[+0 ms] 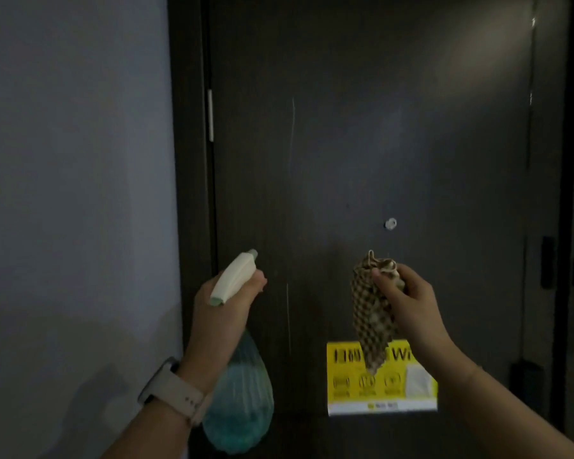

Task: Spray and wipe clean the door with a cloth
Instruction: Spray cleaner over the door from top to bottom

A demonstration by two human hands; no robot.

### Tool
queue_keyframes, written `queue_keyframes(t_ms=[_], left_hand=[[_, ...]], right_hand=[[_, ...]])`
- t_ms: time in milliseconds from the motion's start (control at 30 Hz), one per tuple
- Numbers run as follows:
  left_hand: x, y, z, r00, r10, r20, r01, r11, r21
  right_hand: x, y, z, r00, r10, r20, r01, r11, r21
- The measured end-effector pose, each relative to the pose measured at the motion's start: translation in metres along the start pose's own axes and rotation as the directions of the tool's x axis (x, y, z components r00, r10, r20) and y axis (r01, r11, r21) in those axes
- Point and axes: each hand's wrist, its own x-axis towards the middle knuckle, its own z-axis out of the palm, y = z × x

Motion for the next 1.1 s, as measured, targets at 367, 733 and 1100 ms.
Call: queue_keyframes(t_ms=[367,733,1100], left_hand=[[0.192,0.091,0.053,0.959,0.274,-0.076,-0.265,0.958,0.111],[0.287,0.130,0.073,0.925,0.339,-0.173,-0.305,0.932,0.193],[0.293,0.122,0.079,0.933,0.317,-0.170,-0.267,0.927,0.262]], right_hand=[[0.179,-0.014,0.035,0.678,-0.546,0.492,0.726,0.395,-0.562],[0.231,0.057,0.060,0.632,-0.542,0.555,0.773,0.384,-0.505],[0.233,0.068,0.065,0.620,-0.589,0.519,0.778,0.373,-0.506]])
